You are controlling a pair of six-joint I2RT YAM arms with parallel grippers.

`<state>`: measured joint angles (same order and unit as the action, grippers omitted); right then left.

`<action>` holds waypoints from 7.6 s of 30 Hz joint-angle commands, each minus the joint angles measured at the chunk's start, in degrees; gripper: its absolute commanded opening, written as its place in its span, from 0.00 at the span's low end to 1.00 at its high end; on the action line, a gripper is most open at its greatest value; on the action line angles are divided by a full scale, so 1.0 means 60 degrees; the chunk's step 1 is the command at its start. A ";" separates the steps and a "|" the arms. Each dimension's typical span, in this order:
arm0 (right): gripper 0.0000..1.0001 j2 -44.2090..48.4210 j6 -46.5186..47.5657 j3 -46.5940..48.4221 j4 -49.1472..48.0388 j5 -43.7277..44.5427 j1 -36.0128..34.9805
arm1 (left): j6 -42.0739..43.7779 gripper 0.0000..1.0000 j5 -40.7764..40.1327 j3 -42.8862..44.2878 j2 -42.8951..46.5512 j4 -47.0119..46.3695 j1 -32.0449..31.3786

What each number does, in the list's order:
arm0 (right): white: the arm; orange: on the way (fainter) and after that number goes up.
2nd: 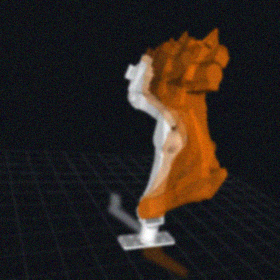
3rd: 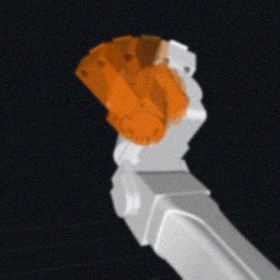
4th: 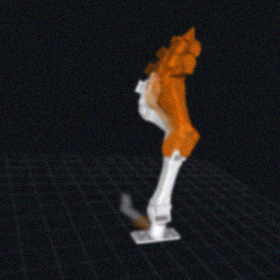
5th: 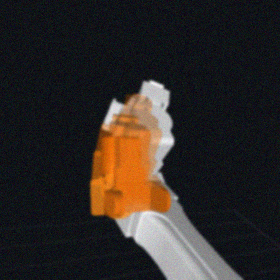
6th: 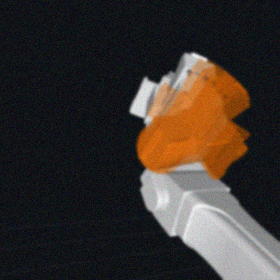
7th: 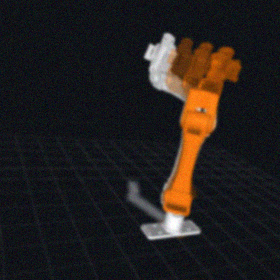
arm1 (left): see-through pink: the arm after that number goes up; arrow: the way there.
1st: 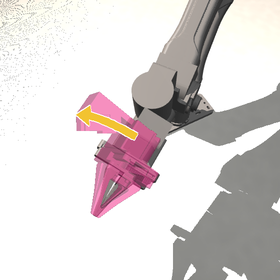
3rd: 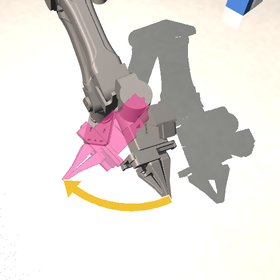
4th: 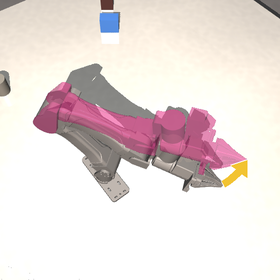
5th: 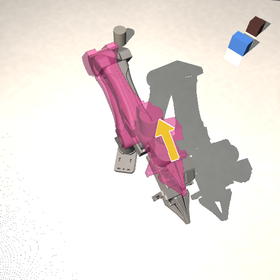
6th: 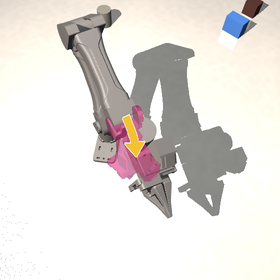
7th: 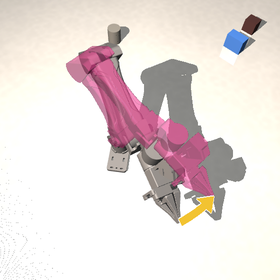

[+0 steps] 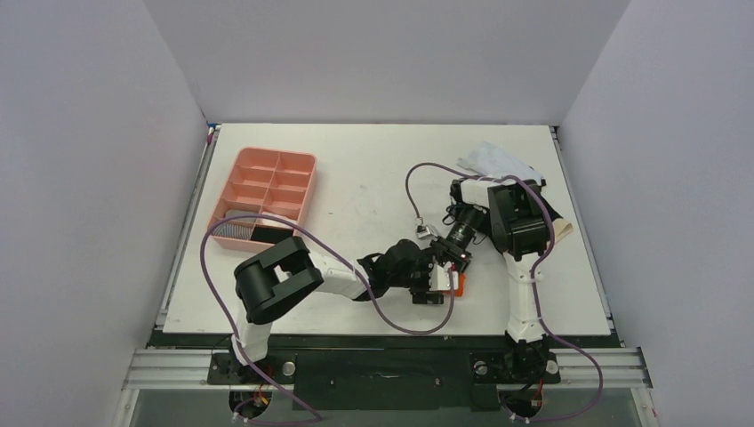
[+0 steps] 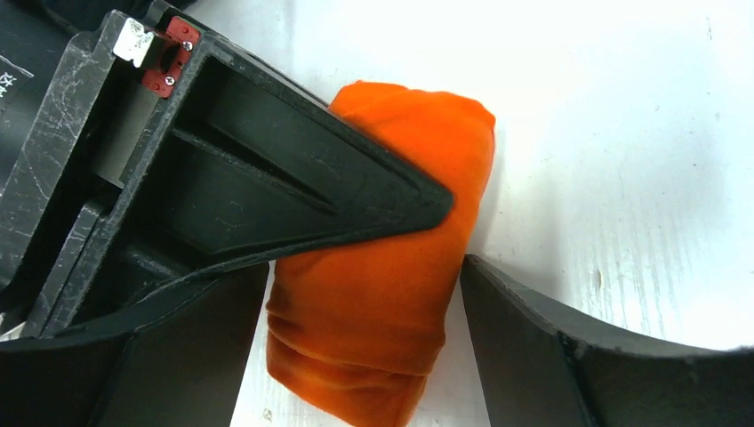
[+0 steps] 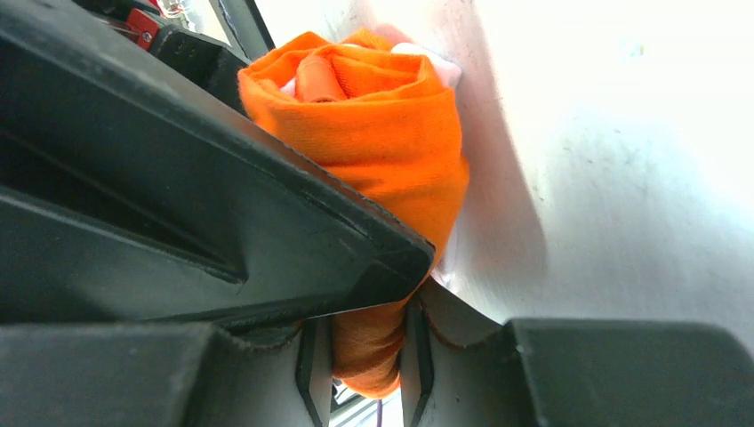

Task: Roll the underwear
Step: Roll the underwear to the center of the board, then pick up the underwear from the center of the board, then place the underwear in the storage box.

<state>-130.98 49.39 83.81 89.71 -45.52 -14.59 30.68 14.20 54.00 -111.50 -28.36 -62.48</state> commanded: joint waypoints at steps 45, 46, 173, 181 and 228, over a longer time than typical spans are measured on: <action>0.44 0.1499 -0.1841 -0.0472 -0.2941 0.0636 -0.0055 | 0.0683 0.00 -0.0778 -0.0151 0.0024 0.3133 0.0421; 0.46 0.1579 -0.1930 -0.0475 -0.2999 0.0713 -0.0050 | 0.0731 0.00 -0.0773 -0.0251 0.0076 0.3109 0.0422; 0.62 0.4842 -0.3322 -0.0784 -0.5249 0.4304 0.0336 | 1.4798 0.00 0.6251 0.6553 -0.1049 1.3778 1.4341; 0.62 0.4853 -0.3423 -0.0603 -0.5140 0.4379 0.0339 | 1.5434 0.00 0.5532 0.8047 -0.1972 1.5475 1.4093; 0.62 0.4576 -0.3518 -0.0414 -0.4989 0.4438 0.0311 | 1.6070 0.42 0.3686 0.9560 -0.3259 1.6989 1.3510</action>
<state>-103.09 28.97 79.72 59.68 -19.70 -12.78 119.28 37.76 109.65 -128.44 71.46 18.72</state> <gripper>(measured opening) 0.617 0.344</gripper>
